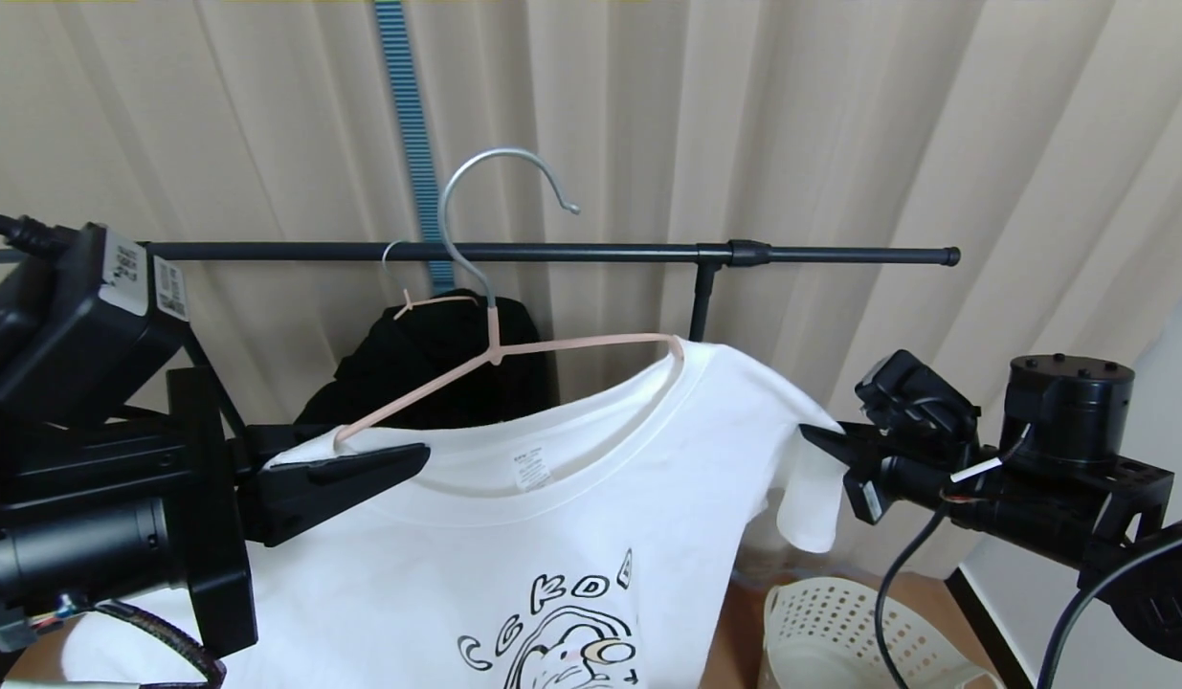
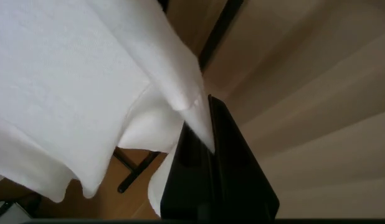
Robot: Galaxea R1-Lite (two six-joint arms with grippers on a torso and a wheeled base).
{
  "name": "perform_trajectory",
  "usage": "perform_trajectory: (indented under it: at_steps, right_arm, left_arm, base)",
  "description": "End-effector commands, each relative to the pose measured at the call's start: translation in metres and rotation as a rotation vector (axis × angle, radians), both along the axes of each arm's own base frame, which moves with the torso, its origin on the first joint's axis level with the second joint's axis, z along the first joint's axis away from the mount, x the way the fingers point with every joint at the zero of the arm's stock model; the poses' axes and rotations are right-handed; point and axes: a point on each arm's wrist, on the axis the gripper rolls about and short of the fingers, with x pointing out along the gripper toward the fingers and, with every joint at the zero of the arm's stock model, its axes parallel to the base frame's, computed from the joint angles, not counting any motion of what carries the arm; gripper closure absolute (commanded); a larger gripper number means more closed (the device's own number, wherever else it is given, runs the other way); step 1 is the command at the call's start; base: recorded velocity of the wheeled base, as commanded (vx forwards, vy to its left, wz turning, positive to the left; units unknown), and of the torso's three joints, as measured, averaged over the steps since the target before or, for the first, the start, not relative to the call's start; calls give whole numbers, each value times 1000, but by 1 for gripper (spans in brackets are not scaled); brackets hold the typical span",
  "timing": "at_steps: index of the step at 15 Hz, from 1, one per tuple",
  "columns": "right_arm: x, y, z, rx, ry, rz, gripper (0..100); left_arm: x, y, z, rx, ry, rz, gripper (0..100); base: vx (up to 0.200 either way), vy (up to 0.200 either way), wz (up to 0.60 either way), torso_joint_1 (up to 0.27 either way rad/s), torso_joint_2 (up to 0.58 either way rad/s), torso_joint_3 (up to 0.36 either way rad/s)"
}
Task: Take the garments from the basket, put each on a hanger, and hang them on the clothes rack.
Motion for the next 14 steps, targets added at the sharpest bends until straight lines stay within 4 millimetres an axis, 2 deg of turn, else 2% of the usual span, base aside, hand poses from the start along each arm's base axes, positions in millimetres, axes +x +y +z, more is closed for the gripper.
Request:
perform_trajectory:
  at_steps: [1, 9, 14]
  right_arm:
    - [5, -4, 0, 1, -1, -18, 100]
    - [15, -9, -1, 3, -2, -46, 100]
    - [7, -8, 1, 7, -6, -38, 100]
  left_arm:
    - [-1, 2, -1, 0, -1, 5, 100]
    - [-2, 4, -2, 1, 2, 13, 100]
    - [-1, 3, -3, 1, 6, 13, 100]
  base:
    - [0, 0, 0, 0, 0, 0]
    - [0, 0, 0, 0, 0, 0]
    - [0, 0, 0, 0, 0, 0]
